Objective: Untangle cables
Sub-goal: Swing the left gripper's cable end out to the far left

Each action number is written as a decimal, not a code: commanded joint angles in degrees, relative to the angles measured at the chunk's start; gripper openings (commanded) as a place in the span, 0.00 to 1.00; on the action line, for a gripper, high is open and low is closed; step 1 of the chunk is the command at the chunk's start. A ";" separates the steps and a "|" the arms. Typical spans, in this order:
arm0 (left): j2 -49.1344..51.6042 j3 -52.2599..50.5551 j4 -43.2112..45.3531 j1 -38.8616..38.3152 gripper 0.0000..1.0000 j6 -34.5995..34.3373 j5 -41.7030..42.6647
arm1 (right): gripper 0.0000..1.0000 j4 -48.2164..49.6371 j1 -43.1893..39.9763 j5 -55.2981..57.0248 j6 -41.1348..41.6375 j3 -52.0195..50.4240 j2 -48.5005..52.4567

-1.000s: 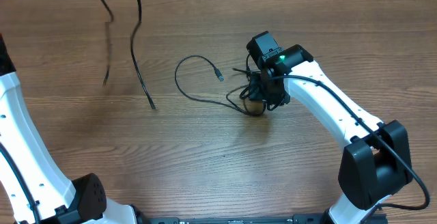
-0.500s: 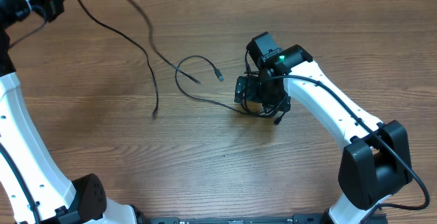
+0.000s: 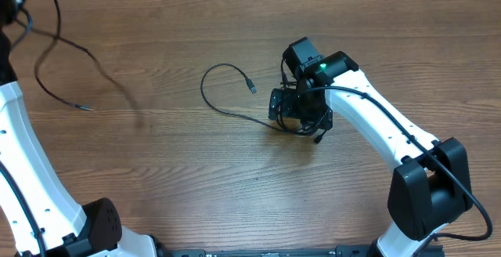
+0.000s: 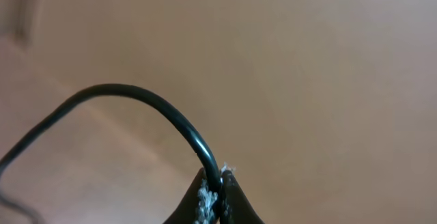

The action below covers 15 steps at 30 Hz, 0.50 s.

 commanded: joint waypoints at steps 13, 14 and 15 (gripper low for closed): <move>16.85 0.35 21.79 -1.77 0.05 8.72 1.03 | 1.00 -1.68 -0.04 -0.72 -0.37 -0.39 0.28; 18.01 0.35 21.42 -1.51 0.04 8.70 1.05 | 1.00 -1.68 -0.04 -0.72 -0.37 -0.42 0.28; 19.32 0.35 20.63 -1.29 0.05 8.72 0.94 | 1.00 -1.66 -0.04 -0.72 -0.37 -0.42 0.28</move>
